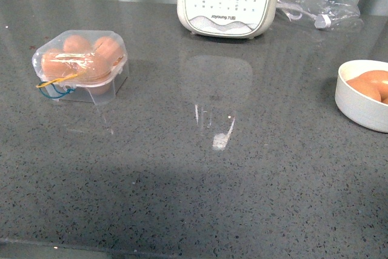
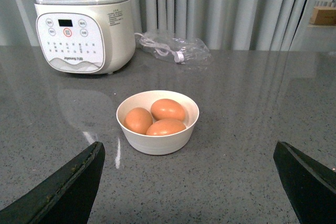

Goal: Put egg into box

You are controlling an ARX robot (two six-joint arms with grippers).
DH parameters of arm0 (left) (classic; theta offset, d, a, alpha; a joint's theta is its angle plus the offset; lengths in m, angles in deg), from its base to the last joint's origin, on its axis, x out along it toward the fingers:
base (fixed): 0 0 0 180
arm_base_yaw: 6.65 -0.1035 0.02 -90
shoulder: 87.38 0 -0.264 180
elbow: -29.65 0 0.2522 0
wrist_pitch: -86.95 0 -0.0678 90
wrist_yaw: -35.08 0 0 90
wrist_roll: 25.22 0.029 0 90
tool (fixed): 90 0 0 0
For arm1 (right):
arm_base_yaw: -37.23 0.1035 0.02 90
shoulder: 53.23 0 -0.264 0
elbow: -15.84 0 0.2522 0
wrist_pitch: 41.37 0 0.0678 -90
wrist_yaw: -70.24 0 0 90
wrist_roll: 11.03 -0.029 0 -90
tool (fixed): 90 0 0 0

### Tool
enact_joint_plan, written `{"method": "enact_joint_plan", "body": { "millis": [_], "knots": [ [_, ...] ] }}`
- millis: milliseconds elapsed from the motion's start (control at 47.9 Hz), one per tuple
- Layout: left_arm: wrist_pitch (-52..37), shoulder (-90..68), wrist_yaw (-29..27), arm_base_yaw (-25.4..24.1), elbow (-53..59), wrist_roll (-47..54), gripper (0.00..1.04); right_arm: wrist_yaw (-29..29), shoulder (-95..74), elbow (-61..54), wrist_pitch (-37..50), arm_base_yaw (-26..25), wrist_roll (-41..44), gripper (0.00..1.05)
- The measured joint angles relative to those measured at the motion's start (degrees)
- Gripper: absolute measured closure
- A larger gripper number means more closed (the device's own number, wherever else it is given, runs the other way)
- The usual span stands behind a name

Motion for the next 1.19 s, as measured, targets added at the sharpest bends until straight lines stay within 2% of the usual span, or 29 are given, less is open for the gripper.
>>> {"method": "enact_joint_plan", "body": {
  "millis": [167, 230, 313, 397, 668, 794, 1086, 1190],
  "knots": [
    [0.20, 4.87, -0.57, -1.46, 3.58, 3.45, 0.07, 0.00, 0.00, 0.00, 0.00, 0.00, 0.00, 0.07],
    [-2.23, 5.29, -1.53, -1.42, 4.74, 3.23, 0.07, -0.02, 0.00, 0.00, 0.00, 0.00, 0.00, 0.07],
    [-20.22, 8.63, -4.98, 0.98, 13.38, -6.03, 0.23, 0.00, 0.00, 0.00, 0.00, 0.00, 0.00, 0.07],
    [-28.28, 12.39, -8.07, 4.33, 19.37, -12.31, 0.38, 0.00, 0.00, 0.00, 0.00, 0.00, 0.00, 0.07],
    [-29.66, 19.98, -15.56, 12.41, 27.76, -16.85, 0.75, -0.02, 0.00, 0.00, 0.00, 0.00, 0.00, 0.07],
    [-29.64, 23.78, -19.80, 16.46, 31.45, -17.42, 1.00, -0.02, 0.00, 0.00, 0.00, 0.00, 0.00, 0.07],
    [-27.93, 30.80, -25.77, 22.80, 36.48, -17.88, 1.01, 0.00, 0.00, 0.00, 0.00, 0.00, 0.00, 0.07],
    [-26.93, 32.59, -31.56, 27.19, 37.38, -17.92, 1.01, 0.00, 0.00, 0.00, 0.00, 0.00, 0.00, 0.07]
  ]
}}
